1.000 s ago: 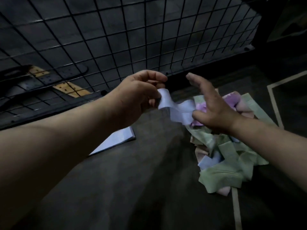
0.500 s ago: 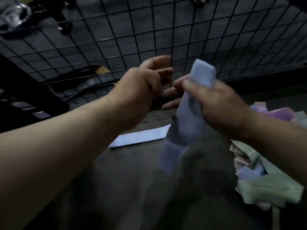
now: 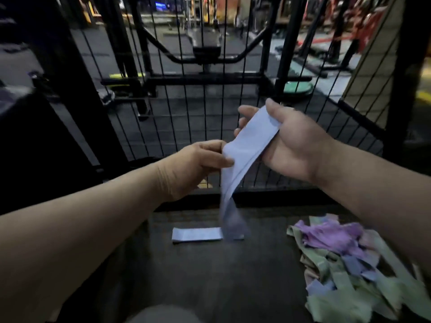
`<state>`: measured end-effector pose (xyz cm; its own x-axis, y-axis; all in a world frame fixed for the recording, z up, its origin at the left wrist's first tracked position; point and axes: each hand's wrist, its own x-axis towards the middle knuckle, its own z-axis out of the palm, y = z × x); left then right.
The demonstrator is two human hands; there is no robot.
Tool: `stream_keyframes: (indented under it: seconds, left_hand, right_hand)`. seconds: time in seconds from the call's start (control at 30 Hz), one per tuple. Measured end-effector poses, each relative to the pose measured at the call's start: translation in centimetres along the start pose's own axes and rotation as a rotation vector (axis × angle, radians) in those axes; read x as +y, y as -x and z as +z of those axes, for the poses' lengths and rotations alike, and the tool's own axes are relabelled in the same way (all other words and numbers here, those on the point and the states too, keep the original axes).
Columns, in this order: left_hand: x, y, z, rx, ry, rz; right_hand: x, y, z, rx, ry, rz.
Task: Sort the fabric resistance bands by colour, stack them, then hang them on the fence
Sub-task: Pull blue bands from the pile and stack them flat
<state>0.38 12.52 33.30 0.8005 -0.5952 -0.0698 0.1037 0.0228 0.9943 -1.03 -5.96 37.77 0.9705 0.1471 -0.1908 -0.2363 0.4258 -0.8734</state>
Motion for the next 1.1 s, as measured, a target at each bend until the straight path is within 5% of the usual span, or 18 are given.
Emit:
stream_keyframes:
  seconds: [0.17,0.4,0.53,0.67,0.77,0.97,1.1]
  left_hand:
    - [3.2,3.9,1.5,0.022,0.003,-0.024]
    - [3.7,8.0,4.0,0.043,-0.469,0.009]
    - [3.2,7.9,5.6,0.256,-0.604,0.146]
    - [4.0,9.0,4.7,0.172,-0.278,0.100]
    - [4.9,10.6,3.6,0.011,-0.076,-0.021]
    - [5.8,12.9,3.4,-0.177,0.036,-0.226]
    - [5.4,14.2,2.3,-0.295,0.062,-0.227]
  right_hand:
    - [-0.5,3.5,2.4,0.125,0.295,-0.090]
    - [-0.3,8.8,5.3,0.206,0.323,-0.110]
    - [0.1,10.4,7.2,0.145,0.403,-0.094]
    - [-1.5,12.1,7.2,-0.096,0.276,0.007]
    - [-2.4,12.9,6.8,-0.192,0.433,0.043]
    - [-1.6,13.0,7.6,-0.013,0.923,-0.065]
    - [-2.1,13.6,8.0,0.062,0.743,-0.031]
